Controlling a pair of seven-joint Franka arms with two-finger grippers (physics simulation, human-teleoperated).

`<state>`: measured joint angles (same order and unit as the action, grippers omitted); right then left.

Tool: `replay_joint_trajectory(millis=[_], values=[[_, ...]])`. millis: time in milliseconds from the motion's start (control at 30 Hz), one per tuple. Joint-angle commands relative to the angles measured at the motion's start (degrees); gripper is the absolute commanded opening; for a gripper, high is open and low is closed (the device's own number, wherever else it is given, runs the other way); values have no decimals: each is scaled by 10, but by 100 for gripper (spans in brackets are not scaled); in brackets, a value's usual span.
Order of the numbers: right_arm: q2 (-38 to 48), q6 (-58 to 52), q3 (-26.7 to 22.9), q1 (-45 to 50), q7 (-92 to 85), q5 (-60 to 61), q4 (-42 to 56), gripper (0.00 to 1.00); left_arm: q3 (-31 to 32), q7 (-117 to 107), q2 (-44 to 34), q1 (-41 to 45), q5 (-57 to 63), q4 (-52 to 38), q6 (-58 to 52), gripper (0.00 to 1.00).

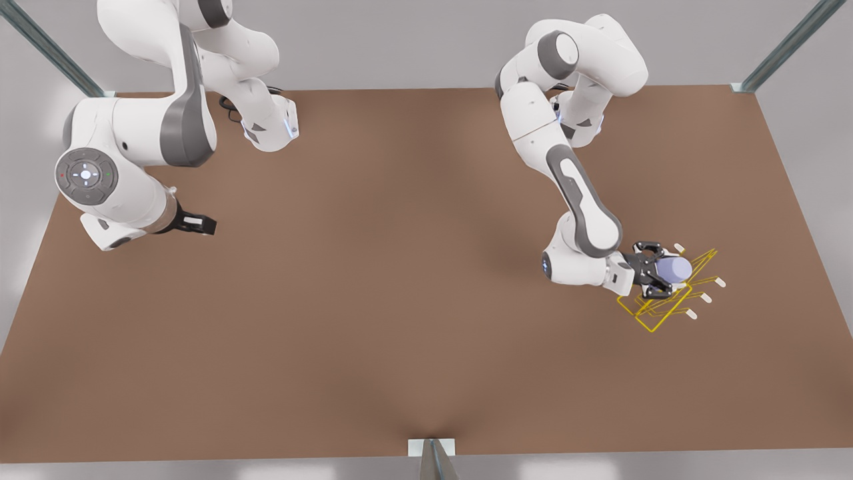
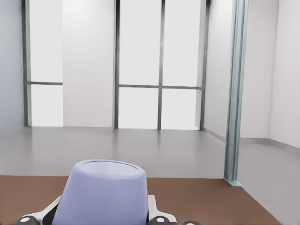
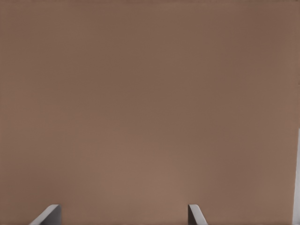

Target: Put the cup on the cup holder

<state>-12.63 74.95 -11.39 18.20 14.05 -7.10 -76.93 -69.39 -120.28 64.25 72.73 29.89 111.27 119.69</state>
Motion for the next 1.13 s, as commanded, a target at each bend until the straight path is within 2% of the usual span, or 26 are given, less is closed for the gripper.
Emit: replay_joint_trajectory(millis=[0,67,133,200,300,333,367,400,433,467,500,533,567,600,633,667,733,767,833,933,1100], values=[[1,4,0,0,-11,-1,0,100,0,-26,0,-1,2,0,12,66],[1,4,0,0,-12,-2,0,100,9,-36,0,-6,1,0,16,66],[-2,4,0,0,-12,-3,-1,100,9,-42,1,-10,0,-1,18,74],[-3,4,0,0,-12,-2,0,100,9,-50,0,-10,3,-1,18,100],[-3,4,0,0,-12,-3,0,100,8,-48,-3,-9,4,-1,17,100],[-3,5,0,0,-12,-4,0,100,4,-35,-28,-5,5,1,11,100],[-3,5,0,0,-12,-3,0,100,2,9,-95,9,13,0,-31,100],[-3,5,0,0,-12,-2,0,100,2,87,-215,43,9,-4,-91,100],[-3,5,0,0,-12,-2,0,100,12,238,-286,69,-95,-55,-211,100],[-3,5,0,0,-8,-1,0,100,-11,466,-286,88,-227,-167,-359,100],[-4,6,0,3,-4,1,0,100,-62,699,-285,73,-346,-279,-490,100],[-4,7,3,5,-2,3,-1,100,-86,913,-286,46,-404,-349,-567,100],[-6,26,5,11,0,15,0,100,-88,1043,-286,4,-451,-401,-603,100],[-7,33,5,11,4,25,5,100,-76,1104,-304,-22,-463,-416,-606,100],[-7,41,3,9,9,46,25,100,72,1194,-324,-162,-446,-508,-651,100],[-12,42,2,9,6,39,27,100,269,1223,-376,-298,-393,-546,-666,100],[-15,39,0,-11,1,33,28,100,702,1223,-443,-564,-245,-522,-632,100],[-13,35,3,-22,-1,36,29,100,712,1221,-526,-563,-227,-384,-505,100],[1,27,11,-37,0,44,24,100,711,1217,-551,-561,-246,-335,-464,100],[25,22,15,-39,2,43,6,100,711,1220,-537,-562,-307,-367,-460,100],[24,17,15,-39,4,42,5,100,709,1222,-533,-566,-305,-370,-490,100]])
